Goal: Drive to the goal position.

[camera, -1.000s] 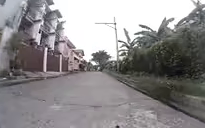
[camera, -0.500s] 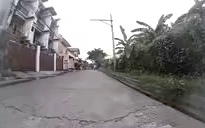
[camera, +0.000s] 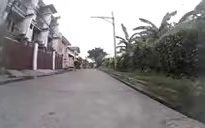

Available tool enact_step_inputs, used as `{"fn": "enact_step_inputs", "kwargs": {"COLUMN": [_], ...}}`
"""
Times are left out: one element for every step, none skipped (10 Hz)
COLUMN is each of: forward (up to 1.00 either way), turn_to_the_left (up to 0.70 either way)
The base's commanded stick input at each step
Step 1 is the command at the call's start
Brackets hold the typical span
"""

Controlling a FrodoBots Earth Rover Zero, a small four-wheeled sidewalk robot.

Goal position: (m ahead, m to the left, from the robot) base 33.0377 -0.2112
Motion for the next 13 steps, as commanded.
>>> {"fn": "enact_step_inputs", "kwargs": {"forward": [0.98,0.98,0.98,0.98,0.98,0.98,0.98,0.98,0.98,0.98,0.98,0.98,0.98], "turn_to_the_left": [0.0,0.0,0.0,0.0,0.0,-0.16,-0.39,-0.35,-0.12,0.0,0.0,0.0,0.0]}}
